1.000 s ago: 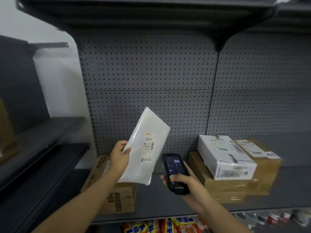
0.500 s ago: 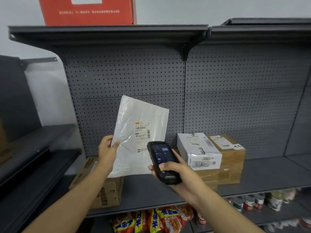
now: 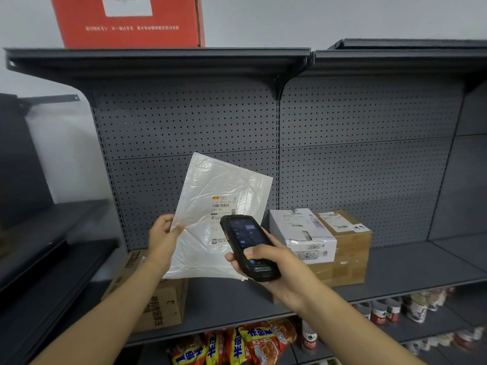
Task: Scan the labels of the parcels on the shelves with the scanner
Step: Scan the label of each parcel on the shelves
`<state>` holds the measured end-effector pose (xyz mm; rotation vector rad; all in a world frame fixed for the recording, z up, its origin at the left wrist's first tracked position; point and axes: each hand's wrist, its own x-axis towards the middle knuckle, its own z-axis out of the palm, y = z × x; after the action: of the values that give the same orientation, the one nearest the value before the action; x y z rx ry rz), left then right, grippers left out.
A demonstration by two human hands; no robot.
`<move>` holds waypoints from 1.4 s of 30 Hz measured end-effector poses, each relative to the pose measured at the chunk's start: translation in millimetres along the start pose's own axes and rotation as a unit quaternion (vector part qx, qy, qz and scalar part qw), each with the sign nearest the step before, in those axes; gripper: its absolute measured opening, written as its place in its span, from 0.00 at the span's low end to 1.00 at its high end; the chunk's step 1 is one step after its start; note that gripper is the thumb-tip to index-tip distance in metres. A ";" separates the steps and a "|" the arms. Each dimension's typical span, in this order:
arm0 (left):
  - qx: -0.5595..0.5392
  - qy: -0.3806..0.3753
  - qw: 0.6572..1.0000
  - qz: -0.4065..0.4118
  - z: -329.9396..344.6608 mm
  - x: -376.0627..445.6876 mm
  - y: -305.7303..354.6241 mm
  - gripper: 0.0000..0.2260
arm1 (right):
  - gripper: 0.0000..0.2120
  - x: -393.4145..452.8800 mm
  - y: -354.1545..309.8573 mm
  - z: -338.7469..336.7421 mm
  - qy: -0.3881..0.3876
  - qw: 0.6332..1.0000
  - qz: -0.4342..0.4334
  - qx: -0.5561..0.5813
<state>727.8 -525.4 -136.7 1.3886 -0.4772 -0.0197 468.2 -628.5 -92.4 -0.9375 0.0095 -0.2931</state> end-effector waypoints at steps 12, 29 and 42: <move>0.001 -0.011 1.000 -0.013 -2.1 -1.2 -7.4 0.08 | 0.24 6.0 2.0 4.9 0.018 1.000 0.011 0.006; 0.013 -0.017 1.000 -0.021 -5.0 11.6 -17.3 0.09 | 0.24 20.5 11.2 -4.5 0.037 0.999 0.013 0.011; -0.018 -0.079 0.996 -0.050 30.7 29.8 -34.2 0.06 | 0.21 30.5 18.3 -58.1 0.150 0.988 -0.017 0.032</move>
<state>753.5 -569.5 -156.6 1.3803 -0.5359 -0.2189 494.1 -672.0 -137.9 -0.8232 0.2594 -0.4625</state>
